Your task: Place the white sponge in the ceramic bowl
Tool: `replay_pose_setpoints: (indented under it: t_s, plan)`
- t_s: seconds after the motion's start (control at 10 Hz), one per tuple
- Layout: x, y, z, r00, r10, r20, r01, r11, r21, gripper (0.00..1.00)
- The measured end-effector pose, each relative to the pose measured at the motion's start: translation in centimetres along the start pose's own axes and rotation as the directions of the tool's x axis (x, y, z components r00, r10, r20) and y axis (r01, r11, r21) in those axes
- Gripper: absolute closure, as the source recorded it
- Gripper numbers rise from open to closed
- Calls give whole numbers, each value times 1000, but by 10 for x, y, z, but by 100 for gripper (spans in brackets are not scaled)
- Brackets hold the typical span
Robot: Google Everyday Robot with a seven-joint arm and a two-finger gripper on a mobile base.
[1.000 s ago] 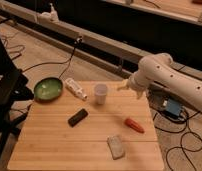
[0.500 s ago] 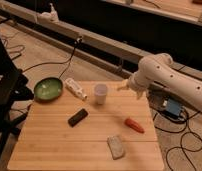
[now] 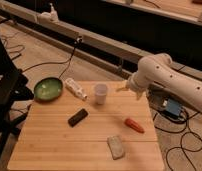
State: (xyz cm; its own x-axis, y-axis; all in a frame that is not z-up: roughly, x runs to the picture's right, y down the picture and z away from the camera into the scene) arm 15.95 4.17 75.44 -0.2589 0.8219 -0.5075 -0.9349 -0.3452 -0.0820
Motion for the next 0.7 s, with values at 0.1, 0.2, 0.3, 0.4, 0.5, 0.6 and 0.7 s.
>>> replay_pose_setpoints:
  t_s: [0.1, 0.2, 0.3, 0.4, 0.5, 0.6, 0.7]
  plan:
    - [15, 6, 2, 998, -63, -28, 63, 998, -2, 29]
    - [31, 12, 5, 990, -131, -55, 132, 991, 2, 29]
    - [50, 16, 10, 976, -201, -87, 202, 979, 4, 29]
    - [61, 18, 13, 965, -239, -107, 241, 971, 7, 29]
    - [75, 17, 20, 954, -271, -131, 275, 961, 17, 29]
    - [90, 16, 28, 943, -292, -159, 300, 954, 25, 29]
    - [110, 13, 37, 928, -315, -200, 326, 945, 24, 29]
